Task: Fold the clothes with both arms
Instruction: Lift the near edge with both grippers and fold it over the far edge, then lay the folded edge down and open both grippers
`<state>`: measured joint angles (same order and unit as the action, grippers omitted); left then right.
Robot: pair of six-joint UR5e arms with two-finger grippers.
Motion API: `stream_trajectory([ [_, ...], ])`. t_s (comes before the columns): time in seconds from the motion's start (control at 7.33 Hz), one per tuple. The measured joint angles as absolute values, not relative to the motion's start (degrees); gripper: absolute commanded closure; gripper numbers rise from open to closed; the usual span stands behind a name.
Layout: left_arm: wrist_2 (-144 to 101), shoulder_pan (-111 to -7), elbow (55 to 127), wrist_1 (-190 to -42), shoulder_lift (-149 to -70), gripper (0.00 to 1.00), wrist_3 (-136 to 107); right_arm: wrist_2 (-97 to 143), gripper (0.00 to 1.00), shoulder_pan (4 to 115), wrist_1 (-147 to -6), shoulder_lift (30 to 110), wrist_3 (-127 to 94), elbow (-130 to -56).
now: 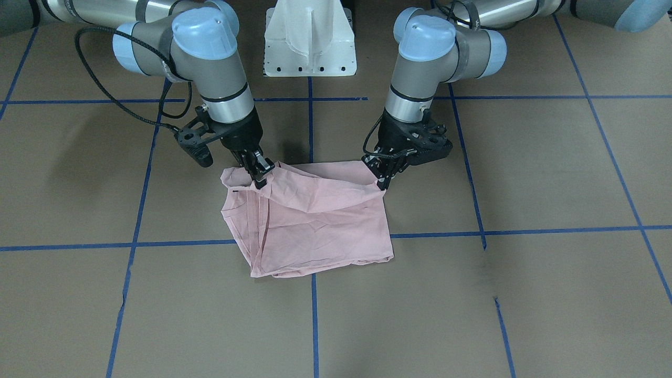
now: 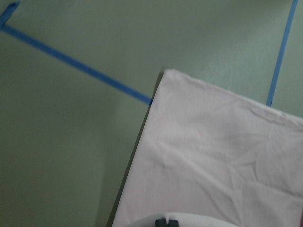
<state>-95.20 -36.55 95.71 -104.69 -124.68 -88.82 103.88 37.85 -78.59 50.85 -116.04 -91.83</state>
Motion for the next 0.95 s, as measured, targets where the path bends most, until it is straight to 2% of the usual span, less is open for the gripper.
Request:
stream_trajectory([
  [0.41,-92.06,-37.22,92.53,-107.71,-125.65,1.00,-86.73,106.89,1.00,40.26,-75.29,48.40,-115.79,-85.51],
  [0.55,-91.57,-37.25,91.04,-109.65,-125.72,1.00,-86.68,107.10,0.76,40.53,-75.09,47.63,-115.69,-83.79],
  [0.68,-90.60,-37.26,88.78,-112.12,-125.90,0.67,-86.64,107.18,0.01,40.67,-74.22,46.32,-115.58,-80.87],
  [0.82,-89.13,-37.70,84.77,-115.83,-126.45,0.01,-85.21,107.21,0.00,41.06,-70.10,44.59,-114.95,-75.13],
  [0.95,-87.84,-38.84,80.45,-120.68,-126.88,0.00,-81.86,108.09,0.00,42.62,-64.20,42.45,-112.47,-67.34],
])
